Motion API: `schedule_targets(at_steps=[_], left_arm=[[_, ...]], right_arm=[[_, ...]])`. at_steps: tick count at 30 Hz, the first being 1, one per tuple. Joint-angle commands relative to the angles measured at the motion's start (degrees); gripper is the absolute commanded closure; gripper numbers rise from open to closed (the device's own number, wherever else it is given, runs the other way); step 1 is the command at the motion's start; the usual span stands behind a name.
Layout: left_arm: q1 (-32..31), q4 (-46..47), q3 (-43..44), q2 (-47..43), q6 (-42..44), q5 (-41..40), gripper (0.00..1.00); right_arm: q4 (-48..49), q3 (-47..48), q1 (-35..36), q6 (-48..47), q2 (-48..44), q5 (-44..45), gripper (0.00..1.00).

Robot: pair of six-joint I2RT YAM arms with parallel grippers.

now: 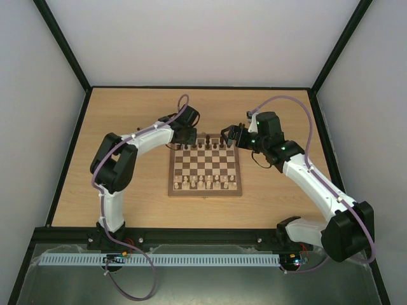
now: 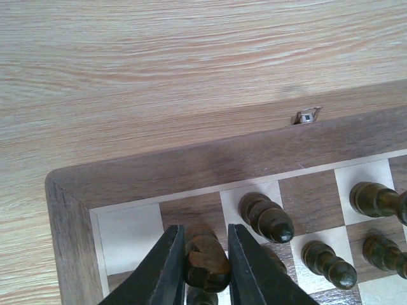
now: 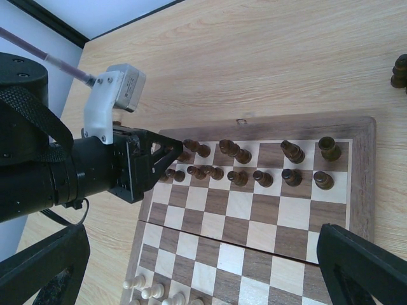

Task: Set up the chess pieces on the board
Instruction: Place the chess piece on the chessboard.

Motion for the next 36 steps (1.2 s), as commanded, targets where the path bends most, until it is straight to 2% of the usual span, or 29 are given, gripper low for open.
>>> schedule_targets(at_steps=[1,18,36], left_arm=[[1.0,0.6,0.0,-1.0,-0.4,0.1,0.82],[1.1,1.2,-0.2,0.1,0.0,1.7,0.82],[1.2,0.9,0.3,1.4,0.2,1.8,0.76]], right_arm=[[-1.4,-0.2,0.4,-0.2,-0.5,-0.5,0.01],[-1.3,-0.2,0.4,-0.2,-0.3,-0.6,0.01],[-1.2,-0.3,0.4,-0.2,-0.2,-0.8,0.01]])
